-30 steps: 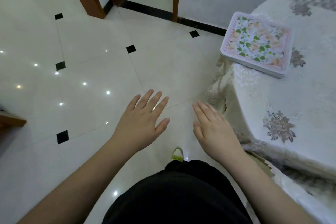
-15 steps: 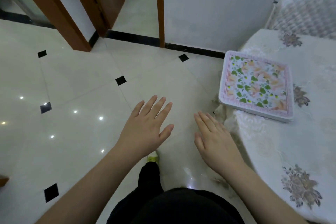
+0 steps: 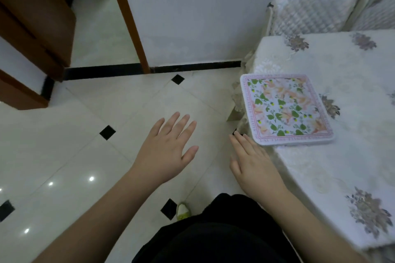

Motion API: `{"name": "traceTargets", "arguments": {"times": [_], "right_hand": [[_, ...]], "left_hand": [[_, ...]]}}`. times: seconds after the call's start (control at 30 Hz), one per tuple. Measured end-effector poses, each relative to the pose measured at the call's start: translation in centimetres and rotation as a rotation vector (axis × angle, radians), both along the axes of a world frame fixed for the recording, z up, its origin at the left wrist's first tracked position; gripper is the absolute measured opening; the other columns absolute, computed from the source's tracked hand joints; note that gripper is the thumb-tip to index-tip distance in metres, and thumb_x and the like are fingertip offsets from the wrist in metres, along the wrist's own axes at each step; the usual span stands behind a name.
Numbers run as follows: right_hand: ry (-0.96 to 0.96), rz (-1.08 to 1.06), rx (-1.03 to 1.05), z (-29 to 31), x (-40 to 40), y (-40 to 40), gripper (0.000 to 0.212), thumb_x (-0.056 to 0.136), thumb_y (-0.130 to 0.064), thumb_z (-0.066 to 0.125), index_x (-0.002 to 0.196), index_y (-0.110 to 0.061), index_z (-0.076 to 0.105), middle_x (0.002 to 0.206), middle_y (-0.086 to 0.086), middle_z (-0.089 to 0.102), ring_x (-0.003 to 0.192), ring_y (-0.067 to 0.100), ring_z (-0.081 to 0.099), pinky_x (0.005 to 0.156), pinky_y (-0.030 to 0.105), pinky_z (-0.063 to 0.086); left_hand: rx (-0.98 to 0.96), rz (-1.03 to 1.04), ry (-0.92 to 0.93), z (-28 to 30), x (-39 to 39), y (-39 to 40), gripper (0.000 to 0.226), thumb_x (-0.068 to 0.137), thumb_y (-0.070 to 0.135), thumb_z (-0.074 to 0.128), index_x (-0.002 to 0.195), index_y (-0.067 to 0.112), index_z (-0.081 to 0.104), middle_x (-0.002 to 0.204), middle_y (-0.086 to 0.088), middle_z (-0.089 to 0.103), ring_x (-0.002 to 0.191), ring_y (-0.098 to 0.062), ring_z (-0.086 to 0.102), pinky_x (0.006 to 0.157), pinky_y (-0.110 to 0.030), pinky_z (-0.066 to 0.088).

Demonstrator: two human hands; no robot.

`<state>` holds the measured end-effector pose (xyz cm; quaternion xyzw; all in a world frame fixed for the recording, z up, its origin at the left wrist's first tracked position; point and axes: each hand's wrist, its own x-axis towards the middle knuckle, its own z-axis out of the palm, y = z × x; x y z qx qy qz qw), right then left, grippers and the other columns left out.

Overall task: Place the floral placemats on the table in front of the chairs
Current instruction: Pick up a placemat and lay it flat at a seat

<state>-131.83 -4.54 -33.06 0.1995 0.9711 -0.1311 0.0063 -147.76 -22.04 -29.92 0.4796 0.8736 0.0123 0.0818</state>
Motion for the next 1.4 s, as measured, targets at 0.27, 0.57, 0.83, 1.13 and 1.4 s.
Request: {"name": "traceTargets", "arguments": {"times": [0.27,0.57,0.83,1.13,1.4], "right_hand": [[0.014,-0.202,-0.045,-0.9,-2.1,6.0,0.064,0.091,-0.038,0.027,0.146,-0.011,0.044,0.153,0.008,0.042,0.141,0.029,0.039,0.112,0.049,0.036],[0.017,-0.454,-0.096,-2.2,-2.5,12.8,0.06,0.093,-0.036,0.03,0.144,-0.01,0.048,0.149,0.008,0.047,0.136,0.028,0.045,0.11,0.045,0.038],[0.034,-0.723,-0.076,-2.5,-2.1,15.4,0.061,0.09,-0.034,0.032,0.143,-0.011,0.048,0.149,0.006,0.047,0.136,0.026,0.046,0.107,0.045,0.04],[-0.042,-1.096,-0.02,-5.2,-5.8,17.9,0.061,0.086,-0.033,0.037,0.142,-0.013,0.05,0.147,0.005,0.049,0.136,0.027,0.046,0.114,0.036,0.024],[-0.064,-1.398,-0.062,-6.9,-12.6,18.1,0.065,0.092,-0.038,0.024,0.151,-0.014,0.034,0.158,0.004,0.033,0.147,0.025,0.026,0.117,0.041,0.018]], "left_hand": [[0.041,-0.25,0.031,-0.5,-4.3,10.9,0.065,0.095,0.054,0.027,0.146,0.018,0.046,0.151,-0.005,0.045,0.143,-0.026,0.037,0.114,-0.049,0.031],[0.031,-0.562,0.042,-1.5,-5.5,22.4,0.063,0.092,0.054,0.034,0.141,0.019,0.054,0.147,-0.005,0.051,0.137,-0.026,0.046,0.108,-0.05,0.041],[0.038,-0.736,-0.065,-2.0,-5.0,30.8,0.06,0.098,0.048,0.024,0.15,0.022,0.039,0.157,-0.001,0.036,0.148,-0.022,0.027,0.118,-0.044,0.024],[0.055,-1.11,0.026,-5.3,-9.1,40.7,0.055,0.099,0.044,0.031,0.145,0.019,0.047,0.152,-0.002,0.045,0.142,-0.023,0.038,0.115,-0.044,0.026],[0.081,-1.46,0.035,-7.0,-14.0,46.2,0.06,0.099,0.047,0.029,0.148,0.017,0.044,0.156,-0.005,0.039,0.145,-0.026,0.033,0.116,-0.043,0.016]]}}
